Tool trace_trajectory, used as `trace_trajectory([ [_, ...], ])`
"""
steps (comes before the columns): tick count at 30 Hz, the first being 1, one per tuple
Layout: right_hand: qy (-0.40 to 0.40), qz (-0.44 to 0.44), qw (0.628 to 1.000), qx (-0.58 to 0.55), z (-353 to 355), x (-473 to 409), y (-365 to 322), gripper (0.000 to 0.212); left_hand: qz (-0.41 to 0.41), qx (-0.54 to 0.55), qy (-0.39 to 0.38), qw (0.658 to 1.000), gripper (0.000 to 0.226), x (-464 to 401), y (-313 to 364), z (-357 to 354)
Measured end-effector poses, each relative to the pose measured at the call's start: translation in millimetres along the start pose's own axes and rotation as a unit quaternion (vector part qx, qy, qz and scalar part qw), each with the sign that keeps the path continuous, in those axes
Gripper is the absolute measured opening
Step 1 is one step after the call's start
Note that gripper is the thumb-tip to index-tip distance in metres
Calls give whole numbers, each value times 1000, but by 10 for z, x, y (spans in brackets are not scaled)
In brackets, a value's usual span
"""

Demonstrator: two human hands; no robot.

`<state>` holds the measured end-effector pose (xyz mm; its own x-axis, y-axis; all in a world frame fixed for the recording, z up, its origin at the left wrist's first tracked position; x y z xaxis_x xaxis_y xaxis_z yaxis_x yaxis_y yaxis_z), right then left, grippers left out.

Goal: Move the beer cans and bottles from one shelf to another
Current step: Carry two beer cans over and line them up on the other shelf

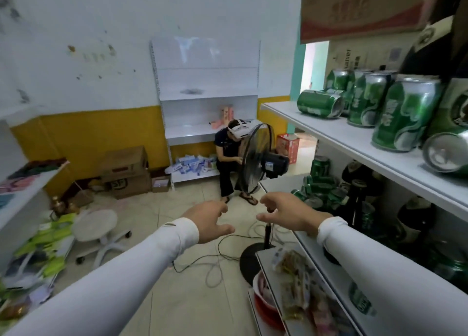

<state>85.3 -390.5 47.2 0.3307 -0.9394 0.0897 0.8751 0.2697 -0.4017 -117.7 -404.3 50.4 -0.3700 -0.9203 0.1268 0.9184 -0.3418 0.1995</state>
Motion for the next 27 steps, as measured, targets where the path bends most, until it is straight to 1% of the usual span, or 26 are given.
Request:
trace_trajectory([
  [3, 7, -34, 999, 14, 29, -357, 221, 53, -33, -10, -18, 999, 62, -578, -153, -94],
  [6, 19, -85, 996, 9, 79, -693, 458, 58, -84, -15, -29, 996, 63, -1157, -252, -140],
  [8, 34, -125, 992, -6, 119, -852, 587, 60, -128, -31, -42, 990, 64, -1552, -305, -139],
  [11, 88, -195, 976, -29, 185, -993, 736, 58, -214, -40, -45, 975, 57, -2155, -314, -55],
  [12, 102, -225, 968, -42, 215, -1010, 774, 54, -241, -41, -52, 968, 54, -2321, -288, -21],
  [15, 114, -298, 947, -43, 256, -1020, 860, 29, -316, -67, -93, 942, 57, -2663, -157, 5],
  [16, 123, -321, 938, -43, 287, -1004, 861, 30, -342, -78, -100, 931, 59, -2768, -91, 22],
  [18, 144, -361, 920, -46, 361, -930, 827, 41, -384, -78, -107, 914, 61, -2989, 65, 57],
  [22, 134, -440, 887, -33, 440, -715, 878, 59, -452, -64, -129, 880, 64, -3186, 443, -51],
  [24, 145, -474, 868, -37, 494, -644, 964, 59, -470, -68, -151, 867, 66, -3259, 601, -187],
  [27, 151, -489, 859, -12, 530, -637, 1100, 56, -481, -80, -168, 857, 71, -3398, 764, -387],
])
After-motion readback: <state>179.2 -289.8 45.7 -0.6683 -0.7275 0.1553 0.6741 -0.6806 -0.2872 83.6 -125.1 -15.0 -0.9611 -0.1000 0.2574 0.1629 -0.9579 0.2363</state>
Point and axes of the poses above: each hand's wrist, its own x-axis away from the middle knuckle, its own z-axis out of the back of the hand, y = z × x, the point moved 5 cm from there along -x, towards the middle knuckle, and after that the axes turned 5 degrees about -y, right-handed, at the moved point
